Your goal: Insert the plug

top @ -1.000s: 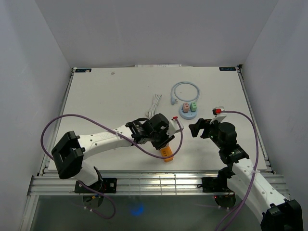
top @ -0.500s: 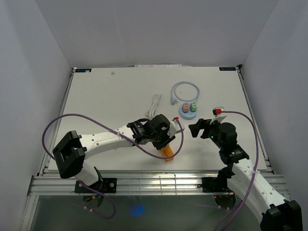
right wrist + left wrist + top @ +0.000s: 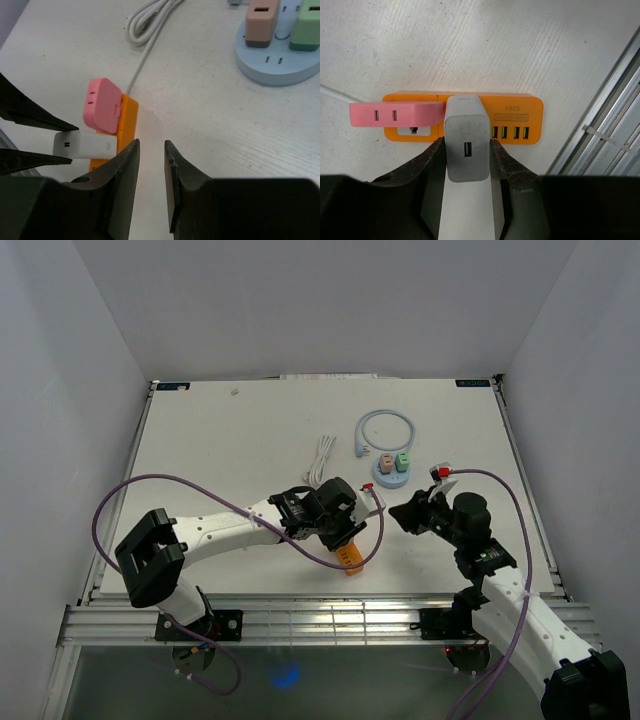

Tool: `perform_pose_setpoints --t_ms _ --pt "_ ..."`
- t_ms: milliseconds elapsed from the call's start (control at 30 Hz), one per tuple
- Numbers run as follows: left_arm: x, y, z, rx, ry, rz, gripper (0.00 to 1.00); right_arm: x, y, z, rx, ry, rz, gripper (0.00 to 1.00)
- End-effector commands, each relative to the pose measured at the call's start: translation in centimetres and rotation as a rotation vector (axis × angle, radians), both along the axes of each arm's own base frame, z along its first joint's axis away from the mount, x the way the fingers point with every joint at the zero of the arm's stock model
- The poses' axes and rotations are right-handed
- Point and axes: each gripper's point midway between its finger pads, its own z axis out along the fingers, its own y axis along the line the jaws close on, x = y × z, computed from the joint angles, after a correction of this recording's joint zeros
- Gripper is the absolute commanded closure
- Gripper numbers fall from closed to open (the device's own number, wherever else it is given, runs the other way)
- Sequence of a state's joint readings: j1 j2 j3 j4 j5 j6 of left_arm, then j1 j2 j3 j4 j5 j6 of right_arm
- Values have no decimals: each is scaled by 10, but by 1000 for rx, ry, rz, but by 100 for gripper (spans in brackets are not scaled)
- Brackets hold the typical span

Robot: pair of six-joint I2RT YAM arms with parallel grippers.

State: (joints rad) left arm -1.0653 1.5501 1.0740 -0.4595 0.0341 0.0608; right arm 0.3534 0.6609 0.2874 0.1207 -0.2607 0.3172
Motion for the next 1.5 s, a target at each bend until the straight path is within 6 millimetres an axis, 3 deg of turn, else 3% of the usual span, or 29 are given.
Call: perform_pose_setpoints --t_ms 0,100,300,433,600,867,1033,1233,1467 --pt "-11 5 -18 50 63 -12 100 -16 27 30 101 3 170 69" --pt "-10 3 -16 45 60 -7 100 -23 36 40 162 24 222 80" --pt "-12 -3 -15 23 87 -5 100 -39 52 47 297 89 311 92" --pt "-11 -5 -19 31 99 1 100 -46 57 43 363 135 335 92" --pt "-9 -8 -18 29 97 5 100 -56 62 23 429 232 352 92" --pt "-8 -9 -19 34 94 5 100 -64 83 19 466 302 416 92" --pt "-9 -7 -21 39 97 7 100 -61 91 18 460 317 420 92" --pt "-10 -5 -25 49 102 10 100 -49 90 -11 396 416 318 92" --pt "-13 -4 -30 54 115 5 100 -44 97 -18 379 449 310 92"
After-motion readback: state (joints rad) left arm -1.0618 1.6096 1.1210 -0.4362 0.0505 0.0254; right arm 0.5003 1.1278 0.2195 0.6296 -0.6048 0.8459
